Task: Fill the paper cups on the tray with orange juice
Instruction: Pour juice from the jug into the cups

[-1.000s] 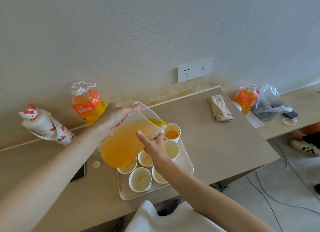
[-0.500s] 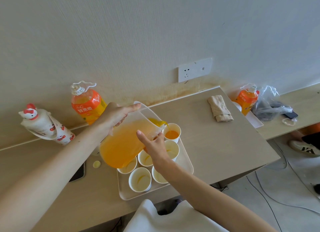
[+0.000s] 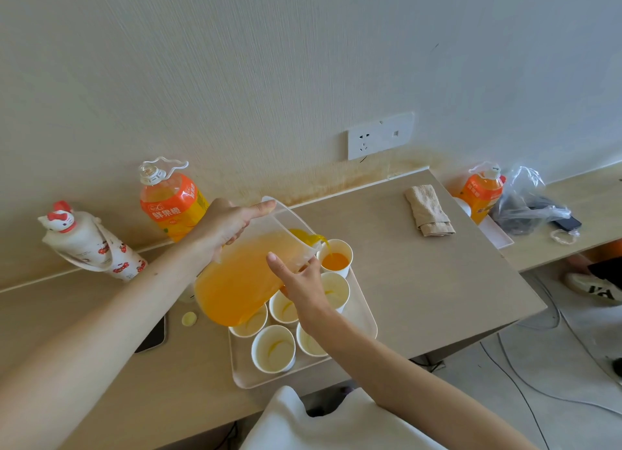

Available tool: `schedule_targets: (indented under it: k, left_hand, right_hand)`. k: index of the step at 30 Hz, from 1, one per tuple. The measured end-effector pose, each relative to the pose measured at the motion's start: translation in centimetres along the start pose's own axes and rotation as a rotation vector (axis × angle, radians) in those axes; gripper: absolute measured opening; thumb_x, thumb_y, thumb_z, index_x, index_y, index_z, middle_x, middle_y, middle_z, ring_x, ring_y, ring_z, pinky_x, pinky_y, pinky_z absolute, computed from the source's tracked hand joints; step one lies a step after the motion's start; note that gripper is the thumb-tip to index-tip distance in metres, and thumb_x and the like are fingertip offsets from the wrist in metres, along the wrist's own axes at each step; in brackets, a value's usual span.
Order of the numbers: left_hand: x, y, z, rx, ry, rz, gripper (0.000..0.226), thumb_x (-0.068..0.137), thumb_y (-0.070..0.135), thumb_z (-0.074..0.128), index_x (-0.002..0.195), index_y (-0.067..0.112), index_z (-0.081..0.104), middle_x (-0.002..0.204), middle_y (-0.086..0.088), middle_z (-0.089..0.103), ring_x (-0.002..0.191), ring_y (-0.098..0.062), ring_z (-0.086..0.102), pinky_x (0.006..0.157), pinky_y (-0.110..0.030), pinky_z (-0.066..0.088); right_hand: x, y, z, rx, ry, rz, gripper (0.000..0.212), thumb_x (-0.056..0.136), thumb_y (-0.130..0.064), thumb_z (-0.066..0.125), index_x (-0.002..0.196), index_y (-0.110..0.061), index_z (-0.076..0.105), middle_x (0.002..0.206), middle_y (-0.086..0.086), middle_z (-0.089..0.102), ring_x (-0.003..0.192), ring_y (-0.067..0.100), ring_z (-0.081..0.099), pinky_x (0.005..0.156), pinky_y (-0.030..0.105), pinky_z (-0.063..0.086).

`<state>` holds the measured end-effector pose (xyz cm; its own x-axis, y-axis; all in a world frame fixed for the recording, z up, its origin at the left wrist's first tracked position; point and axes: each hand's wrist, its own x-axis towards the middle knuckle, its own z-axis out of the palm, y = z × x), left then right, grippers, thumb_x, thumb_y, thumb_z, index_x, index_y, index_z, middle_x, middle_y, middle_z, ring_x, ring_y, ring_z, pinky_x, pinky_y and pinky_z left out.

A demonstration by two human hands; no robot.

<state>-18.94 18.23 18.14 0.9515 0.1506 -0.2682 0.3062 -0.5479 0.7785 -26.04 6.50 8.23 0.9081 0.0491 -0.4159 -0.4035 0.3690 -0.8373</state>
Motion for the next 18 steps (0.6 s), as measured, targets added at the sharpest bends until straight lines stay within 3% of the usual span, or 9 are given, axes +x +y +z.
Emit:
schedule_targets:
  k: [18]
  left_hand:
    - [0.20,0.10,0.02,0.017,-0.006,0.018,0.062,0.076,0.053,0.073,0.046,0.017,0.033,0.039,0.002,0.029,0.044,-0.016,0.026,0.055,-0.031,0.028]
  right_hand:
    - [-0.18,-0.18,0.16,0.030,0.026,0.006,0.078,0.076,-0.035,0.080,0.136,-0.019,0.033,0.123,0.001,0.059,0.102,0.008,0.060,0.070,0.019,0.048]
